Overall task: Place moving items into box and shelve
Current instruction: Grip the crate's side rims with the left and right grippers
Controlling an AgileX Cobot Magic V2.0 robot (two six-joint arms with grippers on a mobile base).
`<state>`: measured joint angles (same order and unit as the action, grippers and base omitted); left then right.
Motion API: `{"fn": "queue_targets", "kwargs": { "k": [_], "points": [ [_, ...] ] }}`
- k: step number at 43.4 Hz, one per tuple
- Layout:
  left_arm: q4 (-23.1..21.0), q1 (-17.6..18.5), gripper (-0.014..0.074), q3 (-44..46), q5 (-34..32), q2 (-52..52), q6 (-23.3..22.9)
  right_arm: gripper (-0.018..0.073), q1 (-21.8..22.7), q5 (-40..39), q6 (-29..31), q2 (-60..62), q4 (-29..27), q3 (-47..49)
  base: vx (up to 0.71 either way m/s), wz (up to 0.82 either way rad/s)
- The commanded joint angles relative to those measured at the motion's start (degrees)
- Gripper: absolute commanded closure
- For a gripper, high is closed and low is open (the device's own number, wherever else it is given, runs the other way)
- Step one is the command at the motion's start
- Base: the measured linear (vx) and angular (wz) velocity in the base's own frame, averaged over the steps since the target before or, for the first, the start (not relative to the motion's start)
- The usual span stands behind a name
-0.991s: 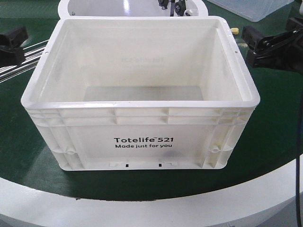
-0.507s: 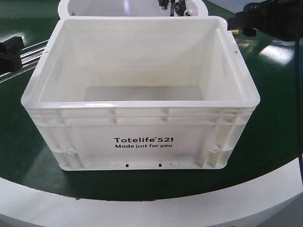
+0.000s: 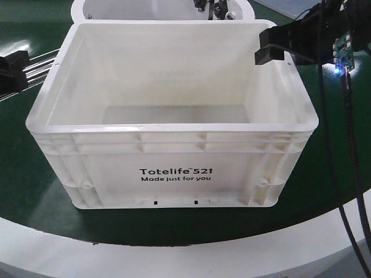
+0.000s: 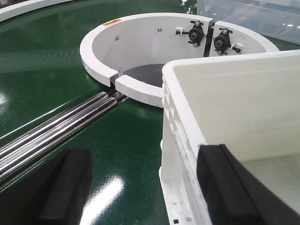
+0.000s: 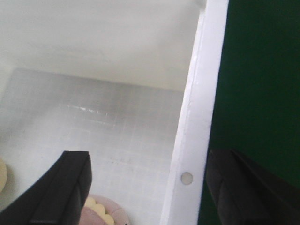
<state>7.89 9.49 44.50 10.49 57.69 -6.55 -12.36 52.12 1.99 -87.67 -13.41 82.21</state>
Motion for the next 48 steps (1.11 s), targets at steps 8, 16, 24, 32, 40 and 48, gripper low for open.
{"fn": "queue_targets", "kwargs": {
  "k": [8,16,24,32,40,48],
  "points": [
    [-0.48,0.09,0.0032,1.69,-4.15,-1.14,-0.52,0.0005,0.28,-1.50,-0.84,-0.04,-1.38,2.04,0.00,0.00],
    [-0.48,0.09,0.0032,1.69,-3.79,-1.14,-0.52,0.0005,0.28,-1.49,-1.42,-0.50,-1.26,2.04,0.00,0.00],
    [-0.48,0.09,0.0032,1.69,-2.42,-1.14,-0.52,0.0005,0.28,-0.05,-1.48,-2.17,-1.34,1.93,0.00,0.00],
    [-0.48,0.09,0.0032,1.69,-2.21,-1.14,-0.52,0.0024,0.28,0.29,-1.48,-2.86,-1.28,1.93,0.00,0.00],
    [-0.48,0.09,0.0032,1.69,-1.50,-1.14,-0.52,0.0144,0.28,0.29,-2.34,-3.13,-1.28,1.93,0.00,0.00],
    [-0.59,0.09,0.0032,1.69,0.17,-1.14,-0.52,0.0569,0.28,0.47,-1.99,-3.13,-1.28,1.93,0.00,0.00]
  ]
}}
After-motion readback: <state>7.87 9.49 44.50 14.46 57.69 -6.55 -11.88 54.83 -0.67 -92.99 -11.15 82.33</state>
